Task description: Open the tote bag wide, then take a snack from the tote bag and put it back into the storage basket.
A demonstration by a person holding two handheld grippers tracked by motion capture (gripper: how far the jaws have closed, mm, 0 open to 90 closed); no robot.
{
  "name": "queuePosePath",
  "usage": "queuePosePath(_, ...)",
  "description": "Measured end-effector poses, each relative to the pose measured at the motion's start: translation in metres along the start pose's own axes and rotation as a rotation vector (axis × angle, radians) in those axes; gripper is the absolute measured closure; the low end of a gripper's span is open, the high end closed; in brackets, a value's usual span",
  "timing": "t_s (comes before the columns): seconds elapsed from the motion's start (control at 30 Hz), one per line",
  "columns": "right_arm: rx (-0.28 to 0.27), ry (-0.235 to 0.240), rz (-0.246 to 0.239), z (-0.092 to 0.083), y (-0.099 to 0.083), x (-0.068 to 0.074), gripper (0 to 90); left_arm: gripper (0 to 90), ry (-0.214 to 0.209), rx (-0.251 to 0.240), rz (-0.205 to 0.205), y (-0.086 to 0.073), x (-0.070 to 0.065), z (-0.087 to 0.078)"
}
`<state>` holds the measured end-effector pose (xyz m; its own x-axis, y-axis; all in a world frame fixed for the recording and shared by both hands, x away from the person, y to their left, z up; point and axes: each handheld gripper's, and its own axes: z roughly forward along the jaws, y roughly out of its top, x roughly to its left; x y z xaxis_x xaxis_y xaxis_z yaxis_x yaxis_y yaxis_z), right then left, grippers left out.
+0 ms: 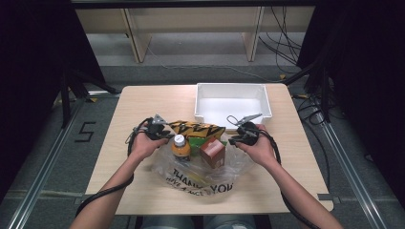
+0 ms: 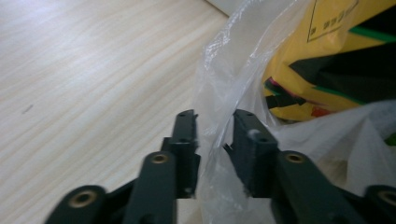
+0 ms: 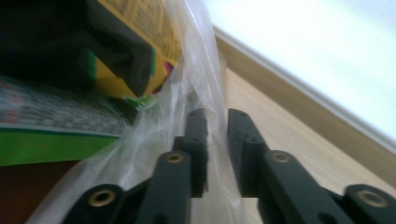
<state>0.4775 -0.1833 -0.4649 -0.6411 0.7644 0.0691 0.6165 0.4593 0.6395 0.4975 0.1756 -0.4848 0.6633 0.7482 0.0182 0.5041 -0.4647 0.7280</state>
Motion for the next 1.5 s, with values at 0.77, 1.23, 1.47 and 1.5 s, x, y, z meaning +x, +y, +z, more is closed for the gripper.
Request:
queuePosePath(0.77, -0.256, 0.062, -0.091, -0.088, 0.024, 0.021, 59.6, 33.4, 0.072, -0.157, 0.011, 0.008, -0.005, -0.07)
queuePosePath(1.23, -0.347, 0.081, -0.073, -0.117, 0.019, 0.022, 58.9, 30.5, 0.068, -0.22, -0.062, -0.009, -0.011, -0.094)
queuePosePath(1.47, -0.353, 0.141, -0.101, -0.12, 0.031, 0.034, 57.6, 30.0, 0.052, -0.22, -0.067, -0.014, -0.017, -0.092)
queuePosePath(1.5, -0.347, 0.147, -0.089, -0.12, 0.031, 0.036, 57.5, 30.0, 0.048, -0.222, -0.071, -0.014, -0.018, -0.092)
